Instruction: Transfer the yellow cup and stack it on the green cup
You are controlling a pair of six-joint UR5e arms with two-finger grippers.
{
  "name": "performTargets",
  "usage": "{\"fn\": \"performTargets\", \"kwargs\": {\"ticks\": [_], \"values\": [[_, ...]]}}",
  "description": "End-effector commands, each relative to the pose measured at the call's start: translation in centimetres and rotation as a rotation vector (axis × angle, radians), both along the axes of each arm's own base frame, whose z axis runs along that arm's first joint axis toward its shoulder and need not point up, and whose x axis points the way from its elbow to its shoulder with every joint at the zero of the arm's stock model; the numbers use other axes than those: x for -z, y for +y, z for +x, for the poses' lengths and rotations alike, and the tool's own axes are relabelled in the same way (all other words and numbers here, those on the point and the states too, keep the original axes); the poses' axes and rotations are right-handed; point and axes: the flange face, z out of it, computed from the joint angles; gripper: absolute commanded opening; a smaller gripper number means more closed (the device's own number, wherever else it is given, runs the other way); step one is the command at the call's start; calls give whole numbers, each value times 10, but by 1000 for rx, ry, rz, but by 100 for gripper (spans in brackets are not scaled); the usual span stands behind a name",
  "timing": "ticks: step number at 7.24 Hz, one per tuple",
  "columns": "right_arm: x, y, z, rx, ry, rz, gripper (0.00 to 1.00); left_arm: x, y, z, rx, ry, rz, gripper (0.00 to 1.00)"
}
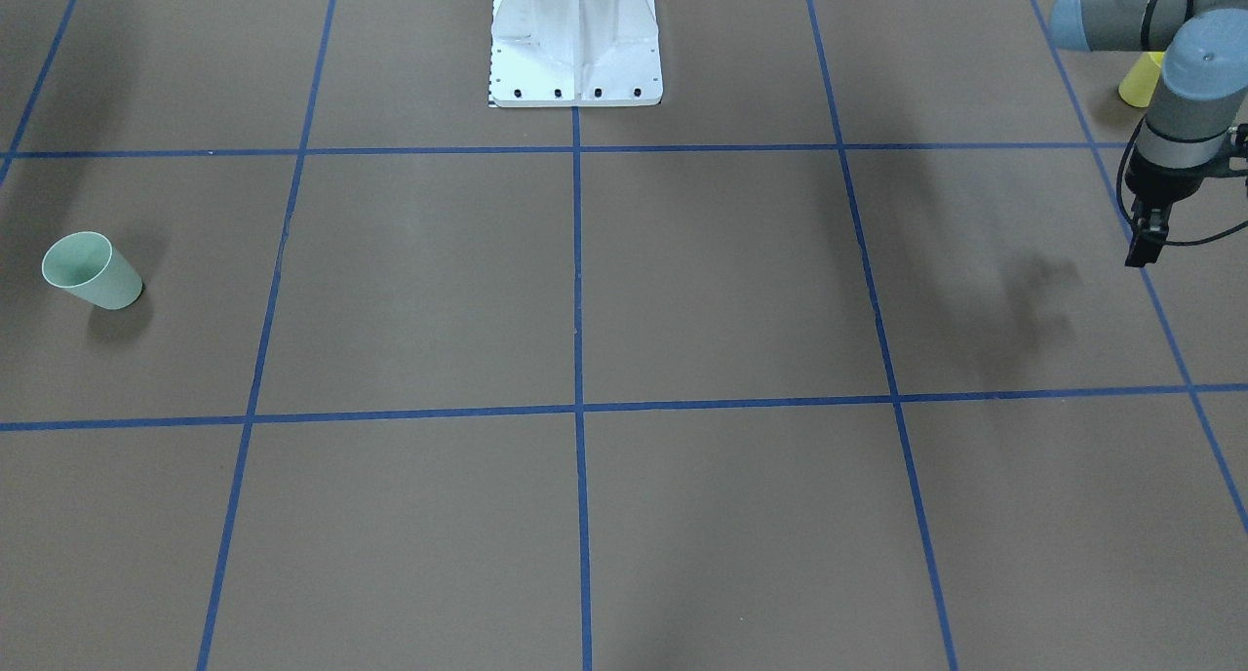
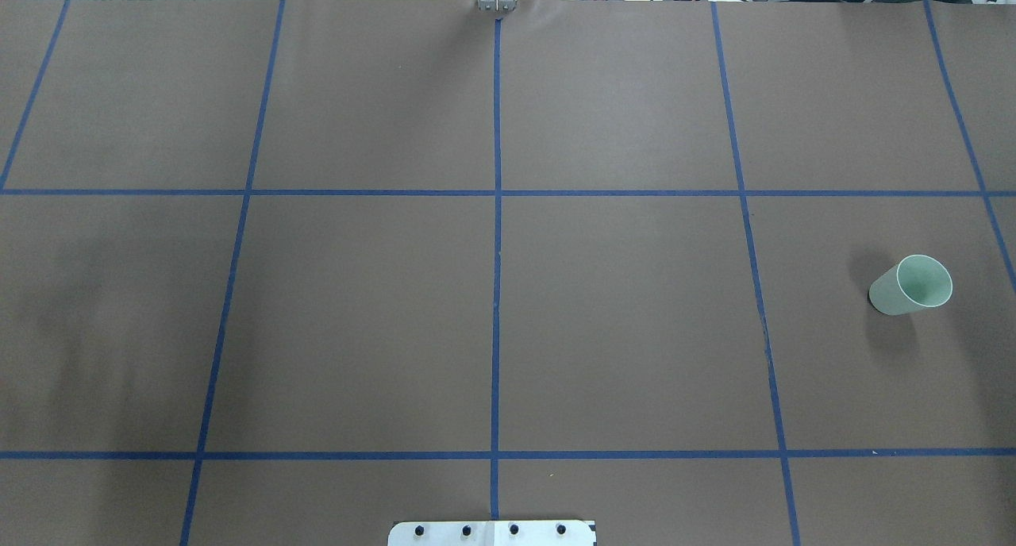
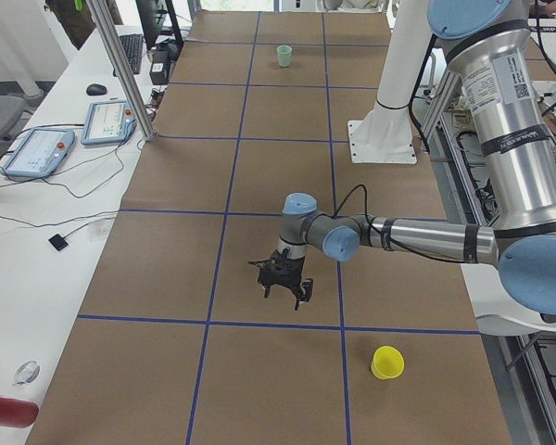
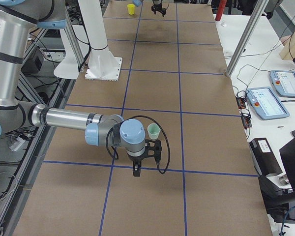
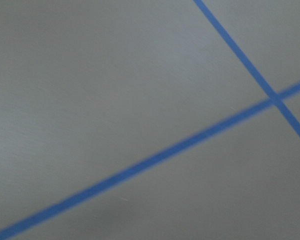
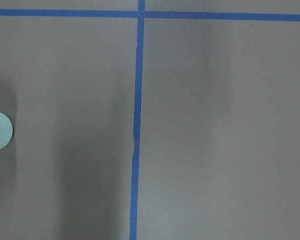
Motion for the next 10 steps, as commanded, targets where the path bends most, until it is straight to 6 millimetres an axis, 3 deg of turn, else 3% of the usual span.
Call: {"fn": "performTargets", "kwargs": {"ticks": [1,3,4,7,10], "values": [[0,3,0,5,-1,4,100,-12,31,20,93,-206,-79,100],[8,3,0,18,0,29,100,18,50,43,200,-378,-269,100],[12,2,0,18,2,38,100,18,63,58,284,-392,-336,100],[21,0,0,23,11,63,100,-37,111,85,398,-566,-480,100],[20,3,0,25,12,60,100,-93,123,84,479,-694,-513,100]]}}
